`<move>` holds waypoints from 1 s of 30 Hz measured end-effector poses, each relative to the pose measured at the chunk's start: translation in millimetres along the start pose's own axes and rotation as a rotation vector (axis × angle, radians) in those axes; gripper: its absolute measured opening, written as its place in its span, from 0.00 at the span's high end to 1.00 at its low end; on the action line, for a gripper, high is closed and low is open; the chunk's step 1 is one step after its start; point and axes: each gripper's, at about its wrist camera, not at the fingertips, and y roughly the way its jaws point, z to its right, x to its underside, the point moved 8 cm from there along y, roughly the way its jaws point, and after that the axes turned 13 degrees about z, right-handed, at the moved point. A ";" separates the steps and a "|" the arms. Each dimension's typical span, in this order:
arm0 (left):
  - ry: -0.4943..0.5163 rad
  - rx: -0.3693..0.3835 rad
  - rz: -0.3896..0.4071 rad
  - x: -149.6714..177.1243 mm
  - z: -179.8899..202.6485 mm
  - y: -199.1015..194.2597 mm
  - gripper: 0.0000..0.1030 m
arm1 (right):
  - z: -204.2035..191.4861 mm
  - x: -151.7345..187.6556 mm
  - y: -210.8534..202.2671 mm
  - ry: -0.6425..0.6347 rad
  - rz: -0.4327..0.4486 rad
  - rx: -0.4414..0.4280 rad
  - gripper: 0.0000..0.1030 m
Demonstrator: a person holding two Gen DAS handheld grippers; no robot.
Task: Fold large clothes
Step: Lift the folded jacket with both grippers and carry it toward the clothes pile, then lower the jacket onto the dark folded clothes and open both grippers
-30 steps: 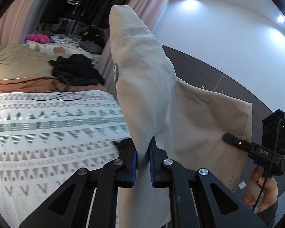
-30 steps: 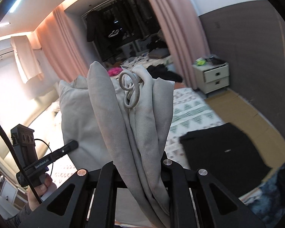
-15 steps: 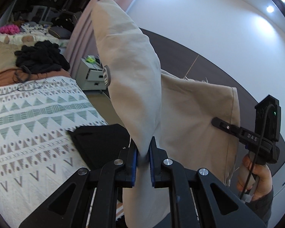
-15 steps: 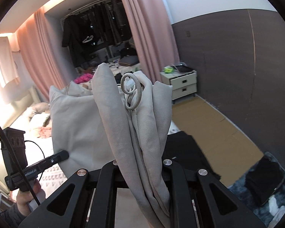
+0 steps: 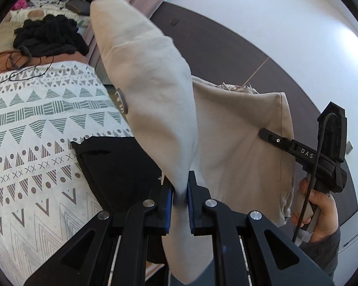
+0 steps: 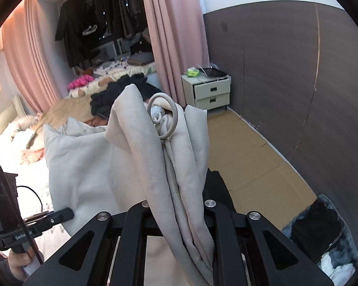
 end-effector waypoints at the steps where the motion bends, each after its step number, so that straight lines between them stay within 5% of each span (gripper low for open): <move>1: -0.004 -0.008 -0.007 -1.9 -5.6 6.1 0.88 | 1.6 -3.1 5.2 -0.005 -0.008 0.002 0.92; 15: -0.063 -0.098 -0.155 21.6 -105.3 118.6 0.87 | 23.3 3.6 133.2 0.007 -0.241 0.088 0.92; 19: -0.081 -0.099 -0.177 33.5 -123.8 129.7 0.87 | 30.4 2.1 162.3 0.063 -0.287 0.135 0.85; 21: -0.100 -0.085 -0.189 36.9 -128.9 132.1 0.86 | 28.5 1.4 168.6 0.042 -0.299 0.189 0.69; 23: -0.112 -0.083 -0.194 39.5 -131.8 132.6 0.81 | 21.5 -0.9 167.7 0.000 -0.295 0.195 0.09; 25: -0.110 -0.099 -0.194 42.0 -133.3 132.3 0.73 | 15.0 -6.1 158.7 -0.011 -0.278 0.192 0.00; 27: -0.113 -0.110 -0.211 46.4 -133.3 132.0 0.38 | 16.4 -12.7 143.8 0.003 -0.273 0.216 0.00; 28: -0.121 -0.106 -0.221 48.2 -132.9 132.6 0.29 | 17.8 -17.1 134.1 0.012 -0.267 0.227 0.00; 30: -0.119 -0.098 -0.224 48.2 -129.2 127.9 0.24 | 20.5 -22.7 110.6 0.031 -0.253 0.243 0.00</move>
